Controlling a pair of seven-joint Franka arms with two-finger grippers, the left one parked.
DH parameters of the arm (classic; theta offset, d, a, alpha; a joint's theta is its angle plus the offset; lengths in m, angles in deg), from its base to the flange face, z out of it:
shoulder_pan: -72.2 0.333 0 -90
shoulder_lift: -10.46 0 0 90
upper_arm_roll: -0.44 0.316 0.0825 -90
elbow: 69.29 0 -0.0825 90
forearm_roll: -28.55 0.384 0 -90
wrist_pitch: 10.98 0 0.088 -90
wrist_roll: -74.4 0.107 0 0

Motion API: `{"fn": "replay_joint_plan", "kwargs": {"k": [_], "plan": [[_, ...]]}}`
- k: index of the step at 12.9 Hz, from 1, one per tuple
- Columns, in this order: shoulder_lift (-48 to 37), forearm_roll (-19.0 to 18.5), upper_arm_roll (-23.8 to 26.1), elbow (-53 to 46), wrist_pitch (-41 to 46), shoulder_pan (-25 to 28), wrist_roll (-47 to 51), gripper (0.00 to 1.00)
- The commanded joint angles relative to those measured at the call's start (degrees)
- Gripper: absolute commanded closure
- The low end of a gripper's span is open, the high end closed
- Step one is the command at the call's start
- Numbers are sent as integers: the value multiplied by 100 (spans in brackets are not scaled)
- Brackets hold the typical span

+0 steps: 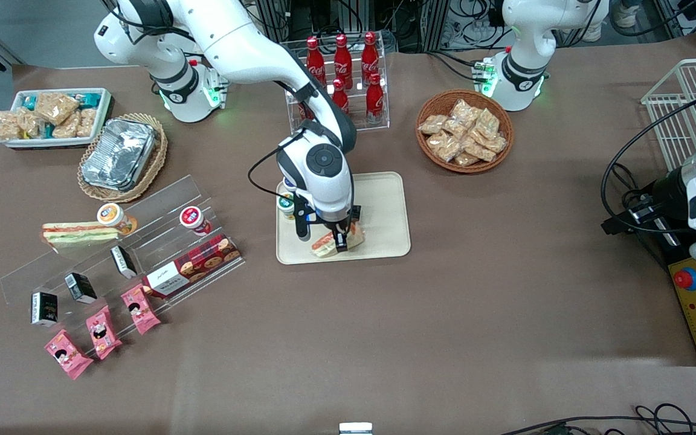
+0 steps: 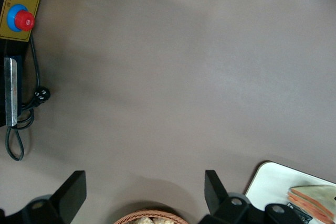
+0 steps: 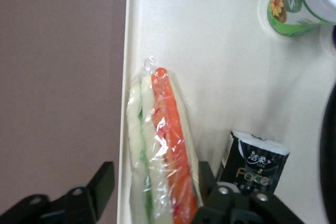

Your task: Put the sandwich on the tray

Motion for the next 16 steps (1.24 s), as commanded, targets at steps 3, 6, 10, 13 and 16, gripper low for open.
{"fn": "replay_joint_plan", "kwargs": {"k": [3, 6, 10, 13, 16], "plan": [[-42, -73, -46, -3, -27, 78, 53, 0], [-375, -12, -28, -12, 305, -36, -17, 0], [-1183, 365, -54, -65, 1342, -413, -999, 0], [-1903, 366, -72, -65, 2054, -774, -2000, 0], [-2589, 305, -142, -65, 2687, -1142, -3379, 0]]}}
